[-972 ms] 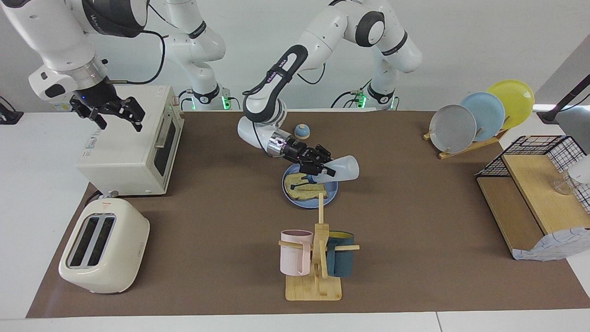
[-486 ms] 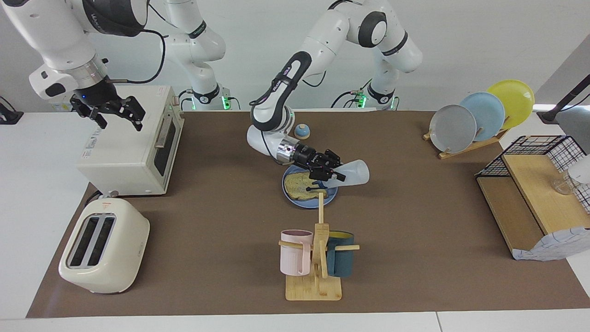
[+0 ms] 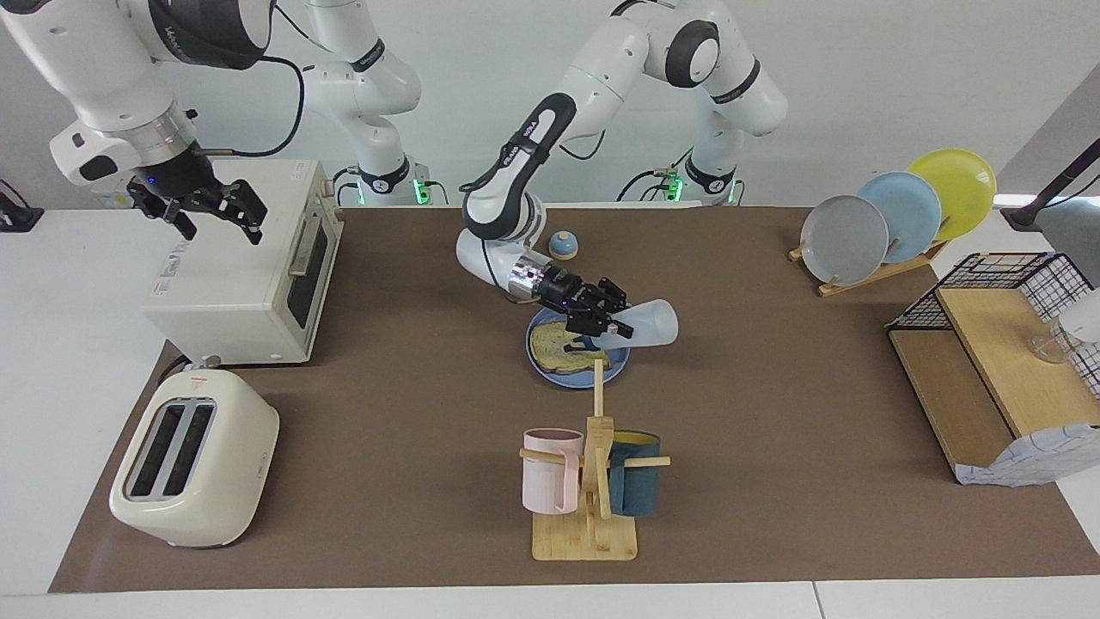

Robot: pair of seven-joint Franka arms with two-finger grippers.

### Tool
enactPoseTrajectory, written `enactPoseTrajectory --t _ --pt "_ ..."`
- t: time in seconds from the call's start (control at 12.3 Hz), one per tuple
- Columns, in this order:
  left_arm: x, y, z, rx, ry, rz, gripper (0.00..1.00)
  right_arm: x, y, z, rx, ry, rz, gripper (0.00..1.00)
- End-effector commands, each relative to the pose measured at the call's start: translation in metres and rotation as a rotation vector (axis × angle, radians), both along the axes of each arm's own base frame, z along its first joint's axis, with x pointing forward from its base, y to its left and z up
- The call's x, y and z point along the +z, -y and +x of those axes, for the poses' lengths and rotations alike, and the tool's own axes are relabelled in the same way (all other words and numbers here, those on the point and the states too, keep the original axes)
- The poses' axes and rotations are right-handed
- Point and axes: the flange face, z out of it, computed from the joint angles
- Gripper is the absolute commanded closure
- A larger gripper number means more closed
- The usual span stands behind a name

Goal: Put bread on plate and add seasoning

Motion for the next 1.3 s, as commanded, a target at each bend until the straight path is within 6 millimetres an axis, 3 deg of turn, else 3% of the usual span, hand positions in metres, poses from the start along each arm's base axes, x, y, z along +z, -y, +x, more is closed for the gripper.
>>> enactPoseTrajectory --t 0.0,0.24,0.4,0.65,0.89,1.05,1.21 --pt "0.009 -0.005 0.001 0.014 -0.015 -0.017 1.0 0.001 0.003 -0.008 0.018 0.005 0.004 0.0" --pt "0.0 -0.049 0.052 0.077 -0.032 -0.025 1.0 0.002 0.005 -0.008 0.015 0.004 -0.009 0.0" --pt "-0.001 -0.067 0.072 0.095 -0.022 -0.013 1.0 0.001 0.004 -0.008 0.014 0.002 -0.006 0.0" --pt "0.004 -0.052 0.059 0.082 -0.02 -0.024 1.0 0.001 -0.004 -0.007 0.024 0.004 0.005 0.0" --pt "0.006 -0.005 0.0 0.031 -0.037 -0.036 1.0 0.001 -0.003 -0.007 0.023 0.004 0.005 0.0" --pt "0.003 -0.012 0.006 0.043 -0.042 -0.039 1.0 0.001 -0.001 -0.008 0.019 0.004 0.005 0.0" --pt "-0.002 -0.043 0.041 0.093 -0.049 -0.043 1.0 0.002 -0.011 -0.006 0.038 0.013 0.006 0.0"
